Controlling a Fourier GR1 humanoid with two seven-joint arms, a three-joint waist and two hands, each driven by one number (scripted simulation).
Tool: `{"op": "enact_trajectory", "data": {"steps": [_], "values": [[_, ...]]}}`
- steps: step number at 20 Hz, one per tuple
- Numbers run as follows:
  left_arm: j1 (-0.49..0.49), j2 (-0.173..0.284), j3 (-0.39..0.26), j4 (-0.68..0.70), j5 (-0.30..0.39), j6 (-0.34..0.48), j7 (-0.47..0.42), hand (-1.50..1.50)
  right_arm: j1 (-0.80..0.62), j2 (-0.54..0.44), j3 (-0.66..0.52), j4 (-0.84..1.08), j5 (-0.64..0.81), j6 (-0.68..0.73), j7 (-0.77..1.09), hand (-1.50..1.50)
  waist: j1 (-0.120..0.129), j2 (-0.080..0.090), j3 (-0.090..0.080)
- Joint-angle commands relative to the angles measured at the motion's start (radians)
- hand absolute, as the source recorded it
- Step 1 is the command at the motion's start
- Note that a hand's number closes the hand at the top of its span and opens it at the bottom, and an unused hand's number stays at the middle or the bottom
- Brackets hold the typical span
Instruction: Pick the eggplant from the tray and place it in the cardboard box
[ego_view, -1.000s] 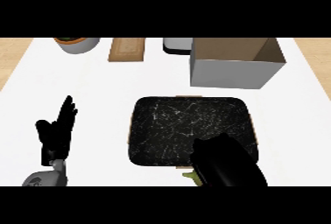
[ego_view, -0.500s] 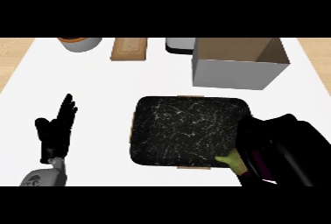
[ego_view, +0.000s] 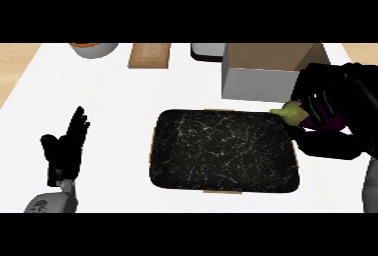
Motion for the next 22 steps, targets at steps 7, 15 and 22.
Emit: {"op": "enact_trajectory", "data": {"steps": [7,15,22], "values": [[-0.011,-0.020,-0.004,0.044,-0.003,-0.009,-0.034,0.00,-0.237,-0.015,-0.111,0.570,0.010,-0.164,-0.275,1.50,0.012,0.004,0.000],[-0.016,-0.043,-0.036,0.022,-0.032,0.009,-0.031,0.00,-0.384,-0.020,-0.084,1.018,0.202,-0.444,-0.441,1.50,0.033,0.010,0.000],[-0.062,-0.027,-0.024,0.029,-0.023,-0.001,0.003,0.00,-0.430,0.053,-0.218,1.391,0.093,-0.536,-0.539,-1.50,0.049,0.022,0.002]]}}
